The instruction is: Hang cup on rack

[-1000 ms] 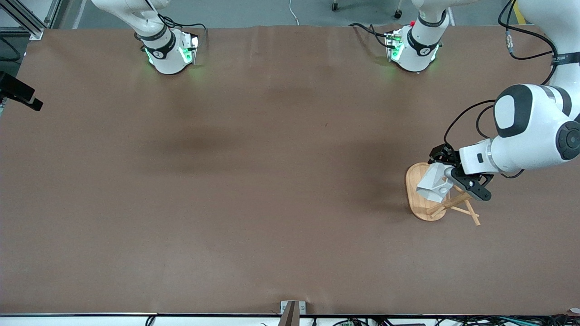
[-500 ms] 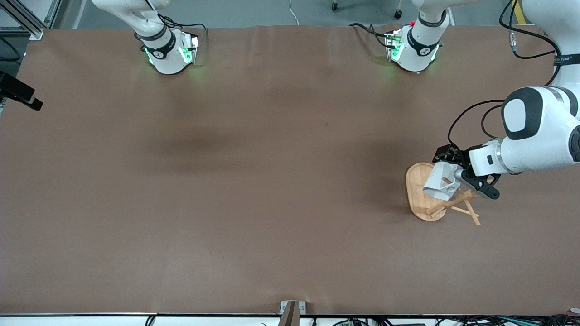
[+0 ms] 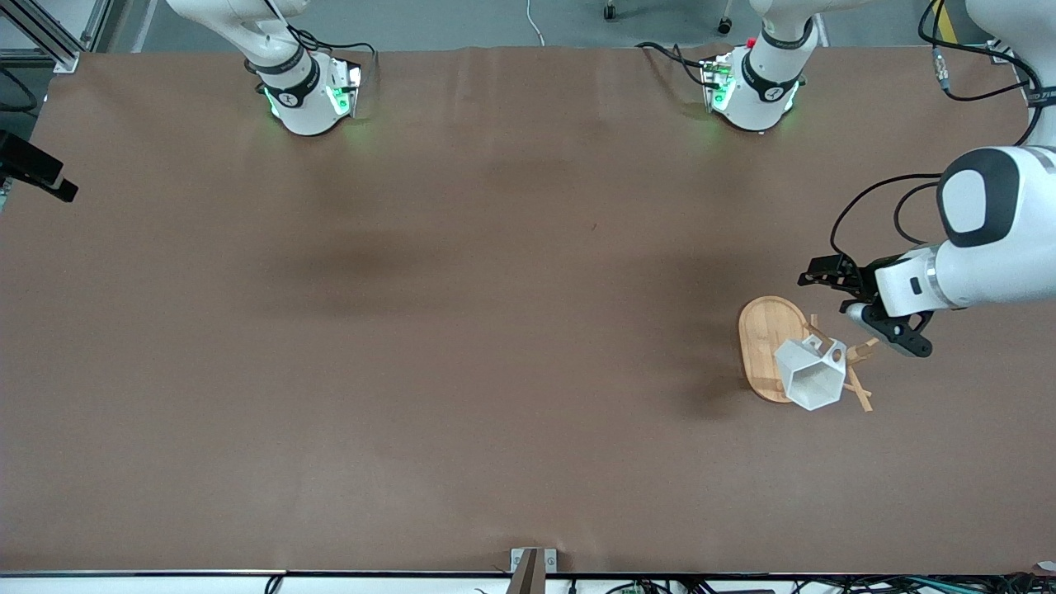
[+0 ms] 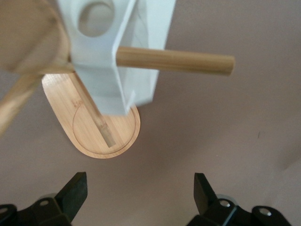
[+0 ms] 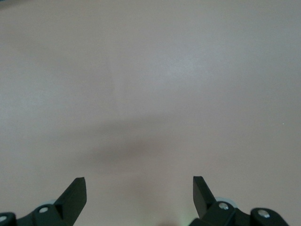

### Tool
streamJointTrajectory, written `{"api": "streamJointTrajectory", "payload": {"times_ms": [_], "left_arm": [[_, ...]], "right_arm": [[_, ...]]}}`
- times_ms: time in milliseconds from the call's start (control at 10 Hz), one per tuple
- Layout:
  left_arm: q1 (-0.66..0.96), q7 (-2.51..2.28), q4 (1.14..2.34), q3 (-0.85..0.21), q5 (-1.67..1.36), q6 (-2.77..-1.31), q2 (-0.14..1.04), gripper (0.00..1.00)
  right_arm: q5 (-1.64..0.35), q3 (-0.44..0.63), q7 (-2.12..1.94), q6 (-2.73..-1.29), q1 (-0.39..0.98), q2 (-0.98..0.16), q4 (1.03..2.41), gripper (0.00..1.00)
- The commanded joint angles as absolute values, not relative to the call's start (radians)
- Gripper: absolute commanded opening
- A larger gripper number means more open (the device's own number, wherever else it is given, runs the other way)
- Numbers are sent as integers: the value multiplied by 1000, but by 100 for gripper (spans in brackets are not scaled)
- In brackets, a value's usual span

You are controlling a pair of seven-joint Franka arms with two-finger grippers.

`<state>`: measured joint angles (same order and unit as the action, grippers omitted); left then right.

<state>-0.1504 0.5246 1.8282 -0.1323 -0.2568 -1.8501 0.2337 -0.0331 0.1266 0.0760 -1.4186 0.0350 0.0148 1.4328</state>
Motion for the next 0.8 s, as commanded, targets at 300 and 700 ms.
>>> {"api": "streamJointTrajectory", "payload": {"times_ms": [300, 700], "left_arm": [[-60, 184, 1931, -132, -117, -1835, -12, 100], [-5, -8, 1756, -123, -43, -1613, -103, 100]], "right_arm": [[-15, 110, 81, -1416, 17, -5, 1413, 100], [80, 109, -12, -1419, 18, -6, 1411, 100]]}}
